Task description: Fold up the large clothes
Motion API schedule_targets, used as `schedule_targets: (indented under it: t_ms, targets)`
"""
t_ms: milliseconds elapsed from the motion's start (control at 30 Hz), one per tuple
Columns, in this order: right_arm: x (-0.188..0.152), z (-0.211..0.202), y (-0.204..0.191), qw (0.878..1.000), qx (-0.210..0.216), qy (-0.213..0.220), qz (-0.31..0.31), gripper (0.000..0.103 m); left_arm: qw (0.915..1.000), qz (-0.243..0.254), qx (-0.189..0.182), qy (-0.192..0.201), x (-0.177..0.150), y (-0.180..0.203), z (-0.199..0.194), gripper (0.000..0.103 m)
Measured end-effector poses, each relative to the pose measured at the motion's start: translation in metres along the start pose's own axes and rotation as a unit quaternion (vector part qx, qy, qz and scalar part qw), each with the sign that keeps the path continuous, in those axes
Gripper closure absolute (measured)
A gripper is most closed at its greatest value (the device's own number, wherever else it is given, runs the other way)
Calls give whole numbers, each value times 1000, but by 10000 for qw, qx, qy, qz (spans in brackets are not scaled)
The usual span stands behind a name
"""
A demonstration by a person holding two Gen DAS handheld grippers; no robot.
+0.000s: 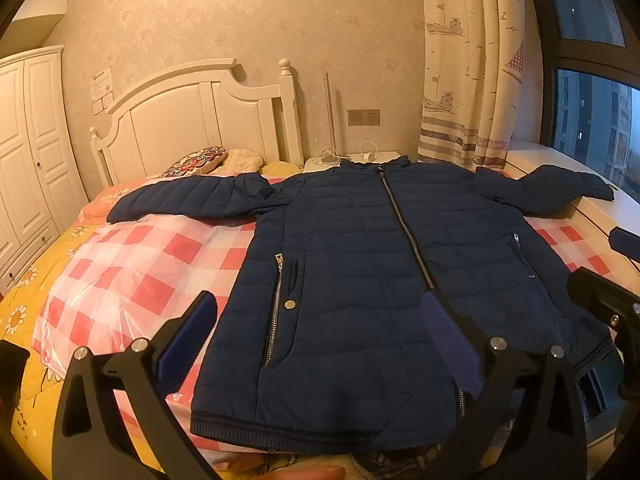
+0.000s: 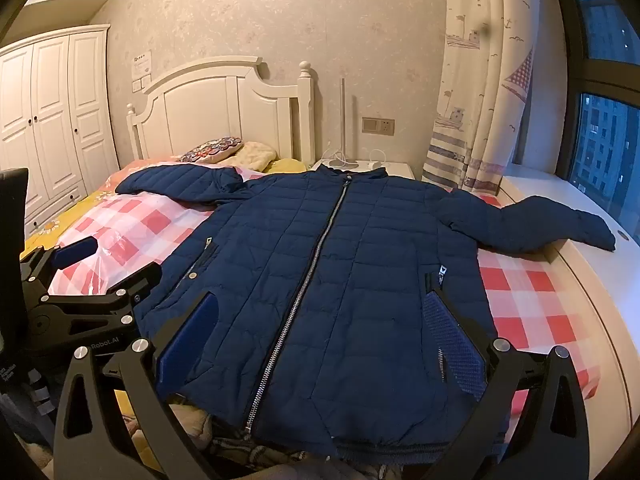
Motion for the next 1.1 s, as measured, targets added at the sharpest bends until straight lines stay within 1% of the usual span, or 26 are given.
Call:
schedule_targets:
  t_ms: [1100]
  targets:
    - [-2,1,0,9999,21,-38,110,4,10000,14,3,-25,0,0,0,2]
Point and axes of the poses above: each gripper's, at about its wrist camera, not at the fingertips, and z roughly the way its jaws point, y to its right, x to its top, the point moved 4 cm from there along z, roughly the way its jaws point, and after that the axes turned 12 degrees about y, right-handed, at the moved point
